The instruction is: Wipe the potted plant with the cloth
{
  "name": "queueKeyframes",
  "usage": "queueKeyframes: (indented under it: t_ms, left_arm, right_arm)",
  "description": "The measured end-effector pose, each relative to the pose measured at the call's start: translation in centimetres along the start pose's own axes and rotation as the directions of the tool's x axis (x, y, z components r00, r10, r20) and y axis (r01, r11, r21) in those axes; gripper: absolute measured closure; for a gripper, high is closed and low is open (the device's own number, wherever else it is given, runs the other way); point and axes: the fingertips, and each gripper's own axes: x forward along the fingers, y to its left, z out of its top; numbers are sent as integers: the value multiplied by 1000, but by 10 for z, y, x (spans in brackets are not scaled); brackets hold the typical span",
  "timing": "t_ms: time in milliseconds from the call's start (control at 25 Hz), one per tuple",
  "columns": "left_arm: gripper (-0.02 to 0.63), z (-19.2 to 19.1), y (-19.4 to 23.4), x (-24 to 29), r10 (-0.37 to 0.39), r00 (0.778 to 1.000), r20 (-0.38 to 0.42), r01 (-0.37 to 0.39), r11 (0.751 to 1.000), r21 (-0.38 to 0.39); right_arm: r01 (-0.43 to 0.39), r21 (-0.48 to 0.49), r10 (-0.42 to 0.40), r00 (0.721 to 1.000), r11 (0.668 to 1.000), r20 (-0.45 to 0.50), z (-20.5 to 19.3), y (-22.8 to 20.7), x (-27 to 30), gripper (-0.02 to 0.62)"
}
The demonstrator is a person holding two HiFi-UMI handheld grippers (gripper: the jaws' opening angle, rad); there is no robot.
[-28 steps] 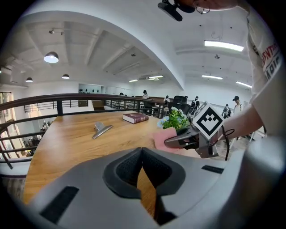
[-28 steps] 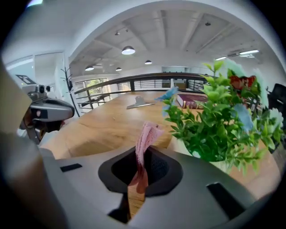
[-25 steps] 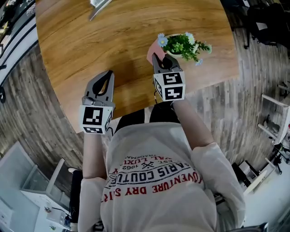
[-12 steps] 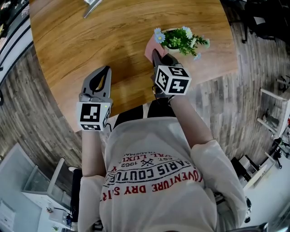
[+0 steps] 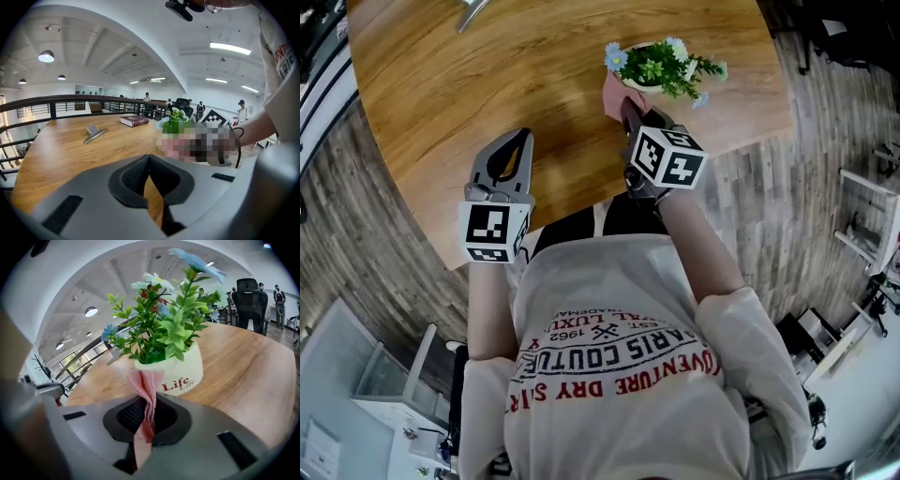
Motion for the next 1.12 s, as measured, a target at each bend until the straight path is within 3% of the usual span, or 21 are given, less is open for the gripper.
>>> queueKeyframes:
  t_ms: [320, 600, 800, 880, 1120]
  left_arm:
    - [591, 5, -18, 15, -32, 999, -11, 32, 999, 10]
    - [591, 23, -45, 34, -81, 996, 23, 80, 997, 9]
    - [576, 32, -66, 55, -106, 993, 60, 108, 994, -20]
    - [473, 30, -77, 65, -124, 991, 52, 125, 992, -18]
    - [256, 22, -96, 98, -124, 992, 24, 122, 990, 64]
  right_arm:
    - [23, 7, -23, 999, 1000, -34, -7, -29, -17, 555]
    - [0, -90, -10, 994, 996, -112, -14, -58, -49, 555]
    - [18, -158, -34, 995, 987, -97, 9, -97, -67, 555]
    - [31, -163, -44, 996, 986, -76, 21, -111, -72, 554]
    - [18, -259, -32, 998, 966, -51, 50, -132, -69, 555]
